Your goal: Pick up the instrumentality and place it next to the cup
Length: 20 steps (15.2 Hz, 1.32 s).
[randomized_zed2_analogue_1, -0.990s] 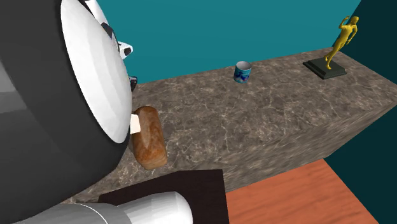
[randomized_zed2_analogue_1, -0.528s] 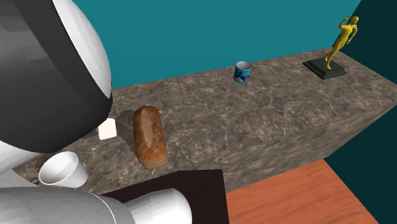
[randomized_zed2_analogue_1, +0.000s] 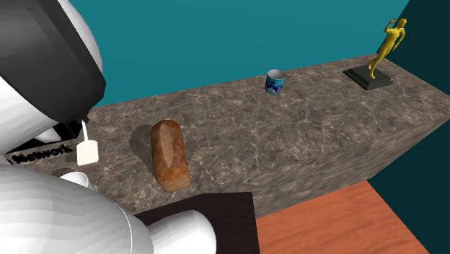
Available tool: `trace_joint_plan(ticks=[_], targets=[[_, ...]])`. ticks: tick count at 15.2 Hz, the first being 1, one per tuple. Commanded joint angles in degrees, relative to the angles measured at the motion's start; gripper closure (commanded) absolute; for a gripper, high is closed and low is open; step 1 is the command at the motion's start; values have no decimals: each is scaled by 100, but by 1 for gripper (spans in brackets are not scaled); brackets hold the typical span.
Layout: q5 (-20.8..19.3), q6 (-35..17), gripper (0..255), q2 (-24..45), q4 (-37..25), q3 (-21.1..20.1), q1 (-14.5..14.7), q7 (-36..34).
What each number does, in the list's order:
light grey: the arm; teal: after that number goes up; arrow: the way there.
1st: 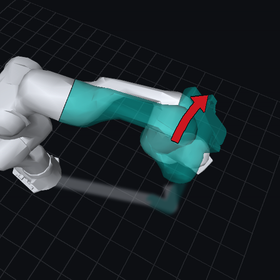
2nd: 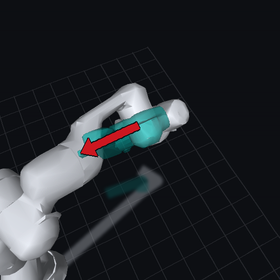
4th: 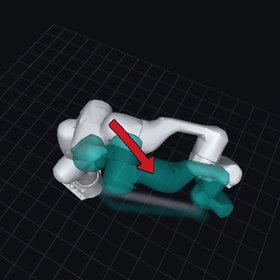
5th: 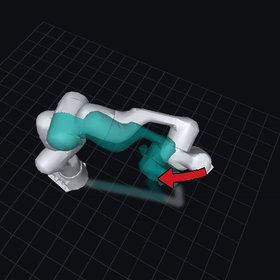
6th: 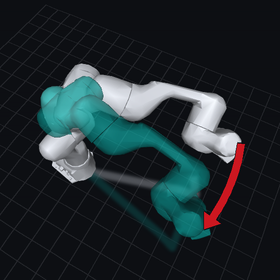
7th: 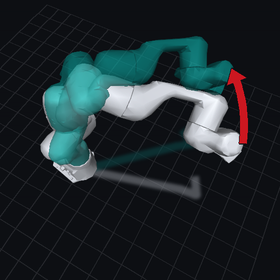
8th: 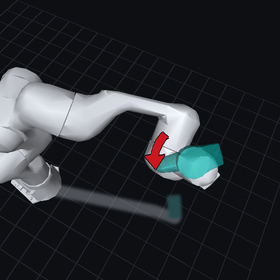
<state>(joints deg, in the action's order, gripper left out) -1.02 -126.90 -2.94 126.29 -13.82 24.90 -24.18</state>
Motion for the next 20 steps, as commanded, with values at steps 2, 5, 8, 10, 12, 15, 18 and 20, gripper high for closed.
trace_joint_plan(ticks=[2,5,8,10,12,15,18,20], targets=[[-128,67,255,335,-380,-216,188,-484],[-278,169,255,678,-795,-380,373,-906],[-328,-48,255,782,-676,-374,381,-946],[-365,-191,255,858,-603,-370,386,-975],[-405,-334,255,938,-536,-365,390,-1006],[-471,-546,255,1066,-443,-354,399,-1056],[-545,-756,255,1203,-363,-339,410,-1112],[-598,-894,255,1300,-315,-327,419,-1151]])
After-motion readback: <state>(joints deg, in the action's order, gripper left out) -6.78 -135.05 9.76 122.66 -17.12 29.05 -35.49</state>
